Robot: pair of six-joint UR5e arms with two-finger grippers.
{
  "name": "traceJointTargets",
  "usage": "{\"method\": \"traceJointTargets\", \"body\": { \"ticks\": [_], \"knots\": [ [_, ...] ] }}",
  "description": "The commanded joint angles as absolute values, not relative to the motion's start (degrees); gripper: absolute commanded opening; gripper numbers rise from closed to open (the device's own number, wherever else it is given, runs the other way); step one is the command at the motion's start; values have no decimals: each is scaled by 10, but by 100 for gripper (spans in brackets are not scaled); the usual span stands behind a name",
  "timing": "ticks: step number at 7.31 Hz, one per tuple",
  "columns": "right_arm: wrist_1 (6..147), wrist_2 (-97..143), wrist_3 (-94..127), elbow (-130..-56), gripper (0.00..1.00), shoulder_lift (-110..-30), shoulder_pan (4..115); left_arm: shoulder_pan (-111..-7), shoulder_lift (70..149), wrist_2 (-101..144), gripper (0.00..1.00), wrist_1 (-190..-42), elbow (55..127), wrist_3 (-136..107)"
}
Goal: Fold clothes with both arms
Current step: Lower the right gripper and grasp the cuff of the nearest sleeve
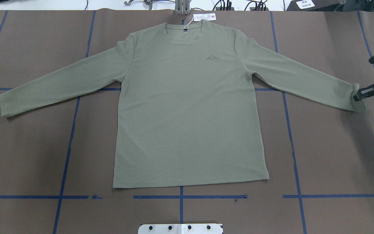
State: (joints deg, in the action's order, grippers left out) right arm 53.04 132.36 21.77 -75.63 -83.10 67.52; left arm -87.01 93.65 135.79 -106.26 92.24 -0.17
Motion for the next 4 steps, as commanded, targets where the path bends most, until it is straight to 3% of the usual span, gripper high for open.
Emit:
{"method": "traceJointTargets", "body": {
  "ticks": [1, 4],
  "knots": [
    [611, 1364, 231, -780, 0, -747, 680, -870, 934, 1358, 100, -1063, 922, -2],
    [762, 1366, 259, -773, 0, -559, 665, -870, 935, 1358, 100, -1063, 922, -2]
  ]
}}
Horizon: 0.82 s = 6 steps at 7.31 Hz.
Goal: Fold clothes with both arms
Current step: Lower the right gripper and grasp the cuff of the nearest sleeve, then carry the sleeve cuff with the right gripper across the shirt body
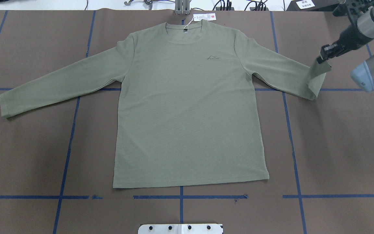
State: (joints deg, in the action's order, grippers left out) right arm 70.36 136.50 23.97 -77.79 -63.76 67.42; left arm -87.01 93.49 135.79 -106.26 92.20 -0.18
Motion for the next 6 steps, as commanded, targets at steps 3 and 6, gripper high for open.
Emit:
{"method": "traceJointTargets", "body": {
  "ticks": [3, 6],
  "knots": [
    [759, 1328, 335, -676, 0, -354, 552, -870, 935, 1358, 100, -1063, 920, -4],
    [622, 1163, 428, -604, 0, -285, 429, -870, 934, 1358, 100, -1063, 915, -1]
  ]
}}
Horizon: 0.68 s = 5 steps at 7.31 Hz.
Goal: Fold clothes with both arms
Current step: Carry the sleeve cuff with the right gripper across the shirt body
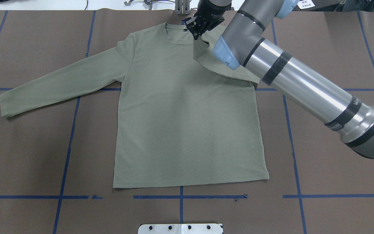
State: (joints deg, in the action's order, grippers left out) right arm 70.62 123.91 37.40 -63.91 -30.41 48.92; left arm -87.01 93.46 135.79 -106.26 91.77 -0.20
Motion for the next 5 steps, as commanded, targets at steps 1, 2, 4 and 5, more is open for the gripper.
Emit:
{"method": "traceJointTargets", "body": {
  "ticks": [1, 2, 4, 5],
  "knots": [
    [581, 1103, 466, -599, 0, -284, 387, -870, 934, 1358, 100, -1063, 915, -2],
    [579, 1088, 471, -599, 0, -277, 368, -870, 934, 1358, 100, -1063, 915, -1],
    [565, 1062, 483, -599, 0, -272, 350, -870, 934, 1358, 100, -1063, 915, -2],
    [565, 1056, 483, -586, 0, -263, 342, -870, 933, 1358, 100, -1063, 915, -2]
  ]
}}
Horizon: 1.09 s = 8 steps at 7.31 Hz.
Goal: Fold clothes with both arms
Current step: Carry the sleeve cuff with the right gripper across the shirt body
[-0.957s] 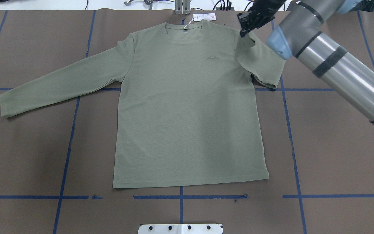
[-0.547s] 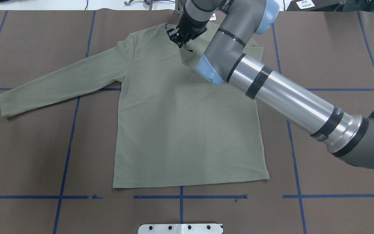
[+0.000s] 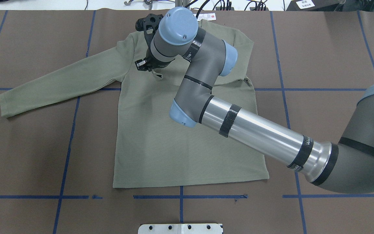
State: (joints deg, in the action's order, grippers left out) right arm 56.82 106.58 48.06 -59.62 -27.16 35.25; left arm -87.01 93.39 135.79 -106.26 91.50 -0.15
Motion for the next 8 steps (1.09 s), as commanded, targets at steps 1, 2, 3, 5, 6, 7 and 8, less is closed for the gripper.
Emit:
{"method": "traceJointTargets", "body": {
  "ticks": [1, 2, 3, 5, 6, 7, 8],
  "knots": [
    [564, 1031, 483, -546, 0, -224, 325, -870, 934, 1358, 100, -1063, 915, -2],
    [561, 1014, 483, -534, 99, -211, 315, -870, 934, 1358, 100, -1063, 915, -2],
    [552, 987, 483, -531, 100, -203, 302, -870, 934, 1358, 100, -1063, 915, -2],
    [552, 977, 536, -526, 100, -202, 297, -870, 933, 1358, 100, -1063, 916, -3],
    [557, 976, 554, -526, 100, -202, 297, -870, 929, 1358, 100, -1063, 917, -4],
    [582, 978, 584, -531, 100, -202, 299, -870, 931, 1357, 100, -1063, 917, -10],
    [644, 989, 591, -559, 100, -203, 307, -868, 932, 1354, 100, -1080, 918, -53]
  ]
}}
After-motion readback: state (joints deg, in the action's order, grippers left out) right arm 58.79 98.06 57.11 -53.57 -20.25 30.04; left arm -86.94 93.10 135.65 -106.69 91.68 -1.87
